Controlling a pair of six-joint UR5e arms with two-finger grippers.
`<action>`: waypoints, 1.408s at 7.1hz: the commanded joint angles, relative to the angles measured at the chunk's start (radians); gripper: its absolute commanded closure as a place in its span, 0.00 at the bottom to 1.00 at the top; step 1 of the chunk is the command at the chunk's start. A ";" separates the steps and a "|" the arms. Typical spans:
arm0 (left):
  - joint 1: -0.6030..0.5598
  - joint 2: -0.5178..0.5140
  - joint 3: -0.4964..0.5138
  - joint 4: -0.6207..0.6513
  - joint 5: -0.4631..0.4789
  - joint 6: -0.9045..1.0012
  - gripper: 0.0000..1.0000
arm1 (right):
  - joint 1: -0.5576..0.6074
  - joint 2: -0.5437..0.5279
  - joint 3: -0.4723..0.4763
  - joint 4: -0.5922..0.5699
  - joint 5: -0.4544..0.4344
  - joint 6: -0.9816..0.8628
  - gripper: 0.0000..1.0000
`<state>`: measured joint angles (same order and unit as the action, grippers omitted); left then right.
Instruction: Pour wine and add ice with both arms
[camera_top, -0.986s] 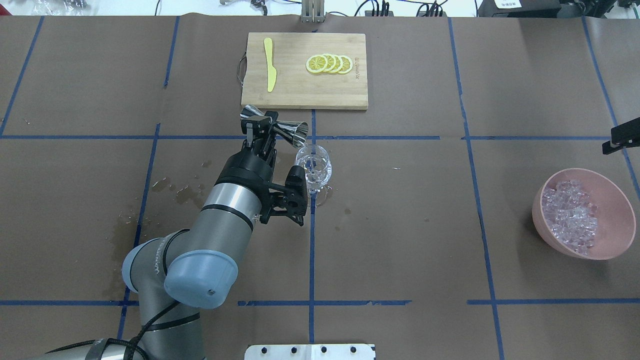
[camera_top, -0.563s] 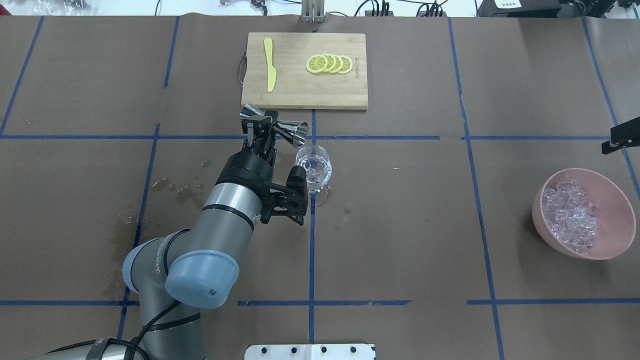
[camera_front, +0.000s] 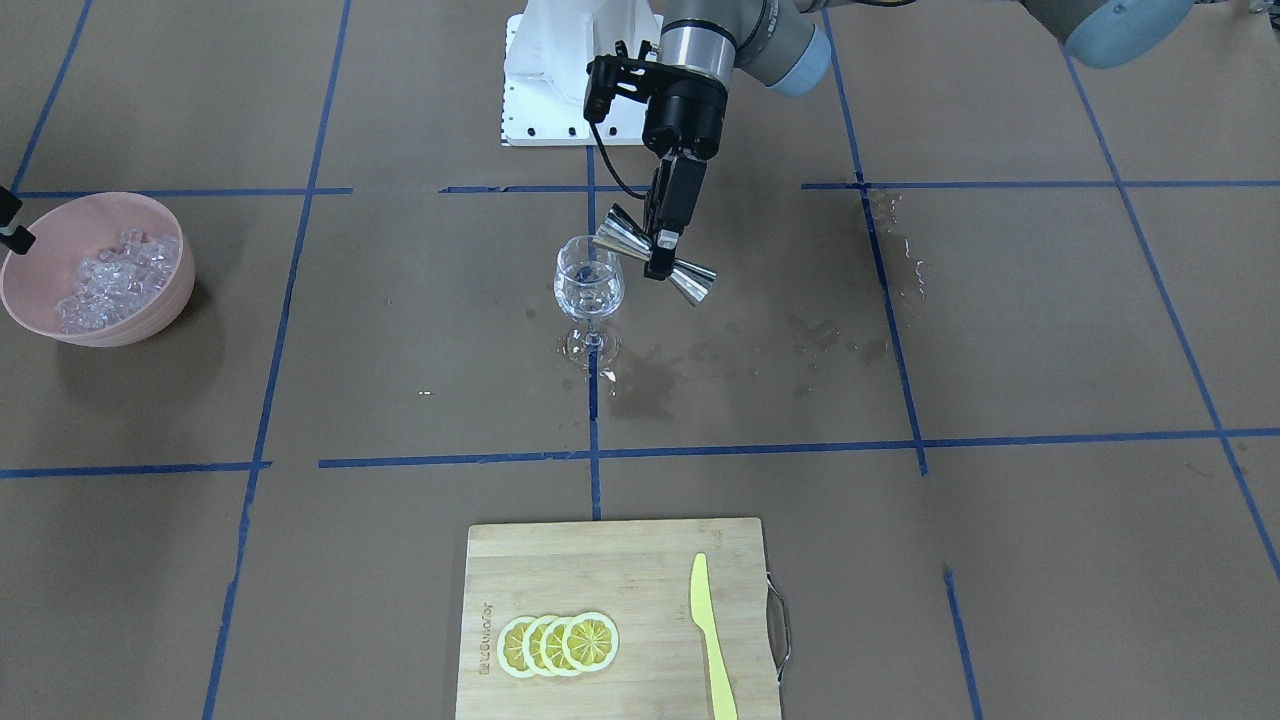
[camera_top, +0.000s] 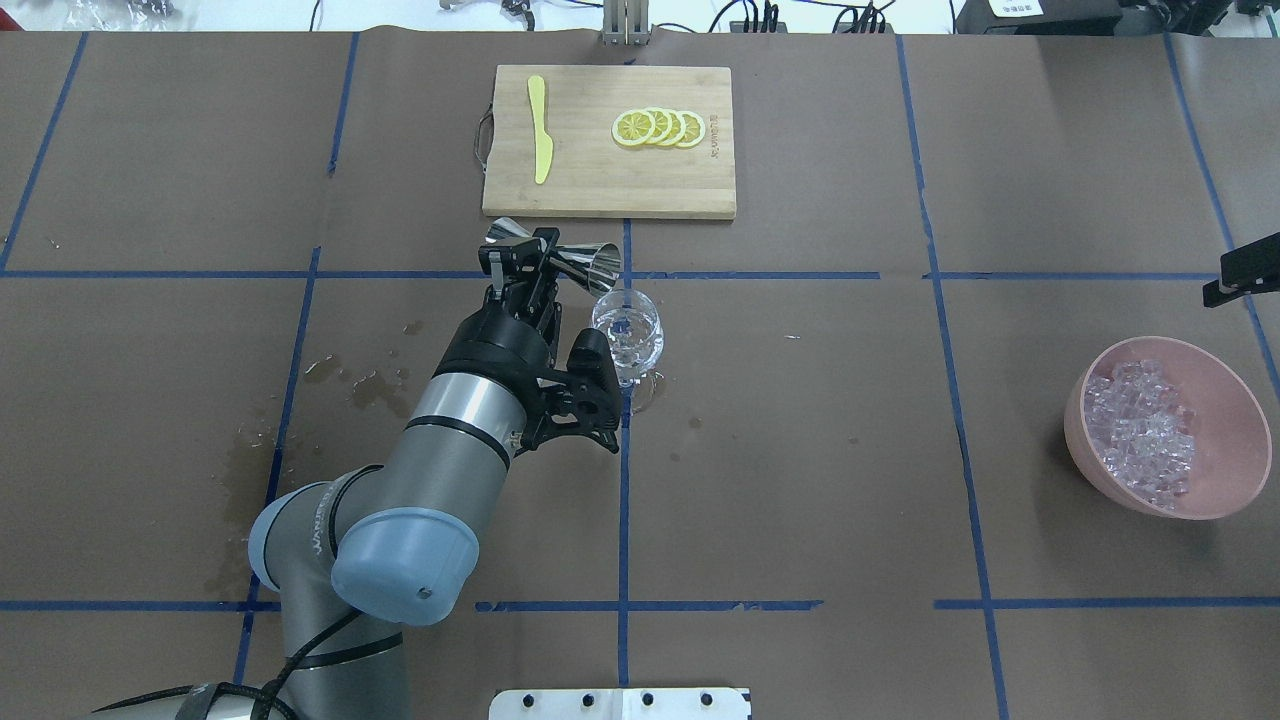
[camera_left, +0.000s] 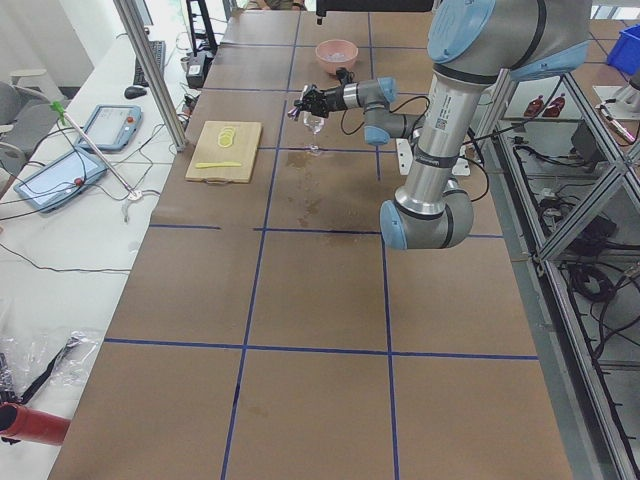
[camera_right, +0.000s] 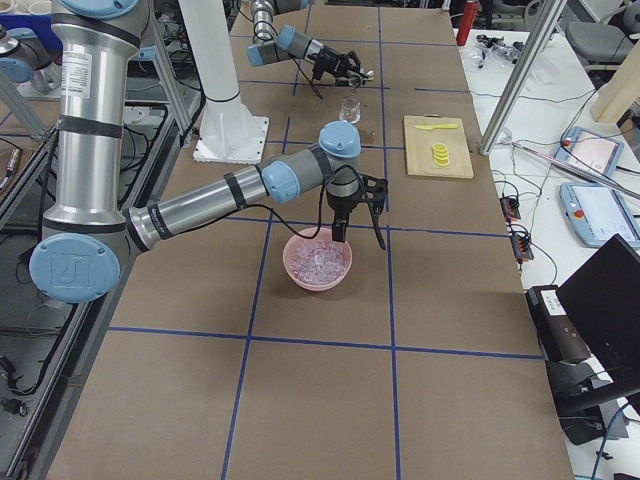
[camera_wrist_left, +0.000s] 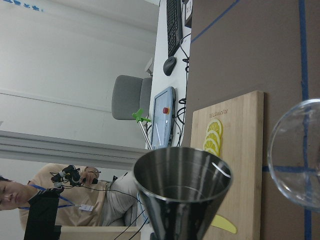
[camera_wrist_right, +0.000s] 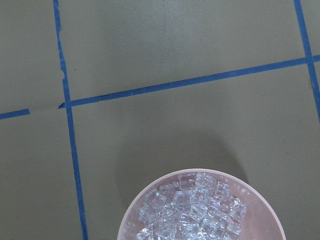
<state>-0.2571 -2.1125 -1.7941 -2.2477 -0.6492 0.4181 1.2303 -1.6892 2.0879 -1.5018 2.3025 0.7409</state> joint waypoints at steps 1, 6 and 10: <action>0.004 0.003 0.005 -0.077 -0.001 -0.122 1.00 | 0.000 0.002 0.001 0.000 -0.003 0.000 0.00; -0.008 0.038 -0.001 -0.225 0.000 -0.460 1.00 | -0.029 -0.023 0.001 0.070 -0.087 0.000 0.00; -0.016 0.114 -0.056 -0.233 -0.004 -0.735 1.00 | -0.193 -0.131 -0.002 0.309 -0.213 0.144 0.00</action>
<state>-0.2703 -2.0087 -1.8371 -2.4763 -0.6512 -0.2592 1.0803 -1.7750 2.0870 -1.2712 2.1174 0.8433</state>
